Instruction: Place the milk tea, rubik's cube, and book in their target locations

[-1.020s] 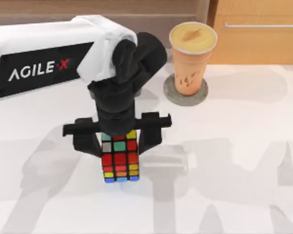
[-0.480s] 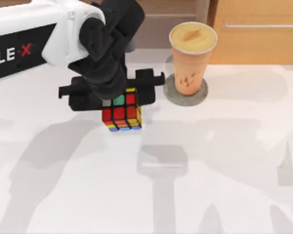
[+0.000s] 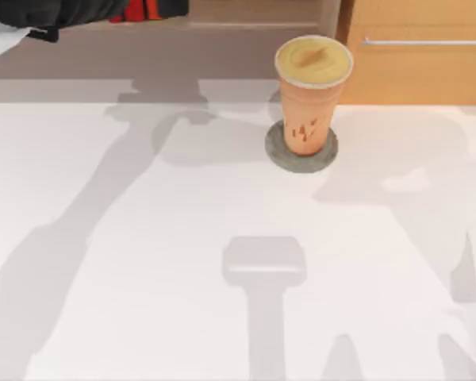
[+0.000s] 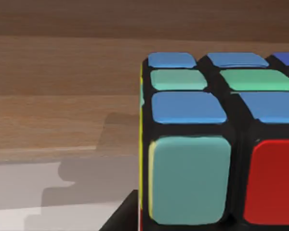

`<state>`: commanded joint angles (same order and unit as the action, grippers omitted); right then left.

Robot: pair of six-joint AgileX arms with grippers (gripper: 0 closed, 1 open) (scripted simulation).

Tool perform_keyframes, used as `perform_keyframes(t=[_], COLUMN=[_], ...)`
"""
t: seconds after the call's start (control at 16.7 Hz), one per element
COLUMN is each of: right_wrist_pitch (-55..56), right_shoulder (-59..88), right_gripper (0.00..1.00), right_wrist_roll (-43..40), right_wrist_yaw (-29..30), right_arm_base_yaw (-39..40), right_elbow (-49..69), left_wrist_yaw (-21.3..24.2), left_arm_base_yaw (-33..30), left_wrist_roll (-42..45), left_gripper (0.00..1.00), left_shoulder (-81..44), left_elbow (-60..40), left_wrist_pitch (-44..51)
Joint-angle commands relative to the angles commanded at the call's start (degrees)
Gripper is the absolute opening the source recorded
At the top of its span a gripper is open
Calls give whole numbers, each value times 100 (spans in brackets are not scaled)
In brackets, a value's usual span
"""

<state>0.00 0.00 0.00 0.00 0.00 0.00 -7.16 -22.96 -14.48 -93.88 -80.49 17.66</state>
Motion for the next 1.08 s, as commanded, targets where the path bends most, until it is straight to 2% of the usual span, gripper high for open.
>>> perform_keyframes(t=[0.24,0.48,0.9,1.08], right_wrist_pitch=[0,0,0,0], right_shoulder=[0,0,0,0], right_gripper=[100,100,100,100], right_wrist_roll=[0,0,0,0], right_wrist_yaw=[0,0,0,0], right_arm_base_yaw=[0,0,0,0], right_elbow=[0,0,0,0], left_wrist_yaw=[-222,-371,-397,-314], left_arm_base_yaw=[491,856,912,814], left_wrist_roll=[852,1415,1534,1595], left_gripper=[0,0,0,0], left_shoulder=[558,787,769,576], left_elbow=[71,110,98,-294], left_wrist_pitch=[-1351,-2267,-2434,-2272])
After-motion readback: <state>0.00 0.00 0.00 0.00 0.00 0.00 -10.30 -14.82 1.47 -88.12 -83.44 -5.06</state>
